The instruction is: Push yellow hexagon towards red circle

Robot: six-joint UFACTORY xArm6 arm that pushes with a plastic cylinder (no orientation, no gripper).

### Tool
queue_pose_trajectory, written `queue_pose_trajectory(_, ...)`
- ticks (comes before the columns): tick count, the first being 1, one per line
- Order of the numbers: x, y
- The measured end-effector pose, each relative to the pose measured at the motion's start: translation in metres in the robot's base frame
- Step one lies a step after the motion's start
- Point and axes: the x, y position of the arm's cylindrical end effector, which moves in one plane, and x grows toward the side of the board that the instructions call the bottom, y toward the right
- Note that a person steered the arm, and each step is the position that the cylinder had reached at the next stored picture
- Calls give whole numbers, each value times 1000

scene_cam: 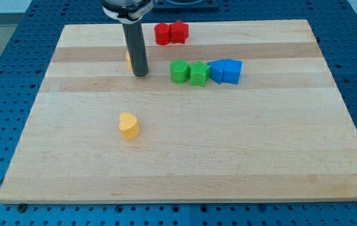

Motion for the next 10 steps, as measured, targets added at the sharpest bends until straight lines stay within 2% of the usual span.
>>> queue_pose_trajectory(3,-59,-29)
queue_pose_trajectory(4,-65,-30)
queue_pose_trajectory(6,-53,-76)
queue_pose_trajectory(7,-64,-93)
queue_pose_trajectory(10,-102,-69)
